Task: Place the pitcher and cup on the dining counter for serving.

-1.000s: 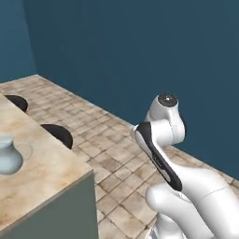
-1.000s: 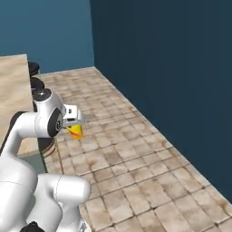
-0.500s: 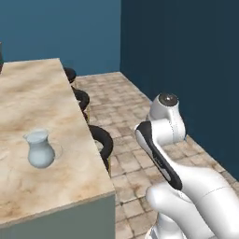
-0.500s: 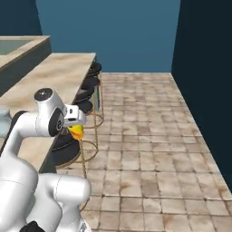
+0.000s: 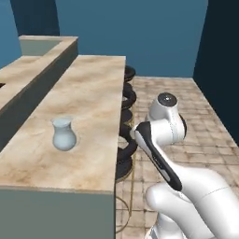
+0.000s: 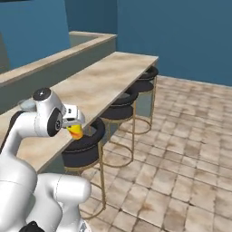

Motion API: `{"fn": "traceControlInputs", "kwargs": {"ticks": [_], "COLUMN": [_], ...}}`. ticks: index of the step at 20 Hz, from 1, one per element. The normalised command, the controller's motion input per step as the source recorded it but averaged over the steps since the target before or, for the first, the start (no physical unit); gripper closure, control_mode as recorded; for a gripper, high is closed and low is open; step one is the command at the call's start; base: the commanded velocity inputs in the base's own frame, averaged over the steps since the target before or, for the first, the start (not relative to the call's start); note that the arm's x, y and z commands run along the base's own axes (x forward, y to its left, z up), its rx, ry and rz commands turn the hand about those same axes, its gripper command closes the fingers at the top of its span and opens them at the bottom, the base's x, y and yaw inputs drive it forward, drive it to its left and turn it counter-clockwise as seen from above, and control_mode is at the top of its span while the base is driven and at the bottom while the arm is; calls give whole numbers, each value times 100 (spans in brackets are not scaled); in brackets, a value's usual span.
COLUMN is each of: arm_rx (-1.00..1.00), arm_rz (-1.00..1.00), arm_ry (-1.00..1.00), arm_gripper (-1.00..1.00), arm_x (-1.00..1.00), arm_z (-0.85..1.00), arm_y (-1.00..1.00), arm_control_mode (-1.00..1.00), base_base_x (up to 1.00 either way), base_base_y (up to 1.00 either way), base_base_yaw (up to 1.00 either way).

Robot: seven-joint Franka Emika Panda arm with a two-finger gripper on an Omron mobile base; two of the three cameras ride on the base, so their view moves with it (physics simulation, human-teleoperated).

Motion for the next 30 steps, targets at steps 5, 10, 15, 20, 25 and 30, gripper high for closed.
{"fn": "traceControlInputs", "kwargs": {"ticks": [5,10,15,20,25,30], "arm_rx": [0,0,0,0,0,0], "arm_rz": [0,0,0,0,0,0], "arm_ry": [0,0,0,0,0,0], "arm_gripper": [100,100,100,100,100,100], "arm_x": [0,0,0,0,0,0], "arm_z": [0,0,0,0,0,0], "arm_y": [0,0,0,0,0,0], "arm_control_mode": [100,100,100,100,100,100], "base_base_x": [67,-3,-7,17,41,59], "base_base_y": [-94,-100,-100,-100,-100,-100], "base_base_yaw": [49,48,49,49,45,43]}}
